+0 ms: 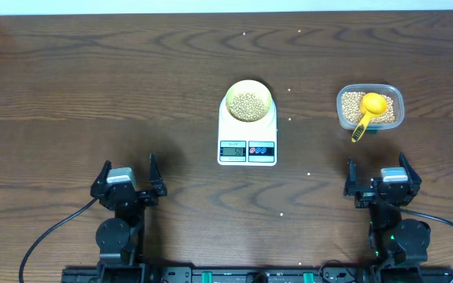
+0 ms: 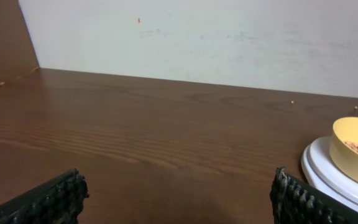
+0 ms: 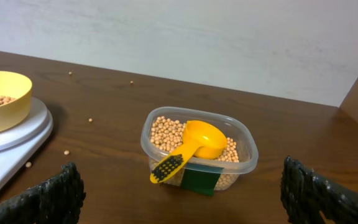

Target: Scoop item into bowl and weigh 50g on scale

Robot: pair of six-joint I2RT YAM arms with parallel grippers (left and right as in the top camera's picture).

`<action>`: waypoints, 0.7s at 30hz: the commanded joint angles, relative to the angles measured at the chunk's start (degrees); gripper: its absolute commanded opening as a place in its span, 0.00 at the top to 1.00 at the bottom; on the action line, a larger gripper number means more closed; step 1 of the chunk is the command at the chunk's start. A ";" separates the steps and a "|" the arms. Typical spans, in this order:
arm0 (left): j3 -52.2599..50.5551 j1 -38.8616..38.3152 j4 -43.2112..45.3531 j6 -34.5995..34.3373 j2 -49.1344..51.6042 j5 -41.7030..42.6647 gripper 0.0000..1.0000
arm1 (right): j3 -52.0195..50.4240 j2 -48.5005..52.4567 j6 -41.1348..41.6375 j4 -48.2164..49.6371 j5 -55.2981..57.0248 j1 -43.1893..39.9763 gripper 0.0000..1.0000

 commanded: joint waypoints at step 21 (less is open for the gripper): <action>-0.87 0.28 -2.91 1.42 0.15 1.33 0.04 | -0.07 -0.37 -0.83 -0.24 -0.26 -0.35 0.01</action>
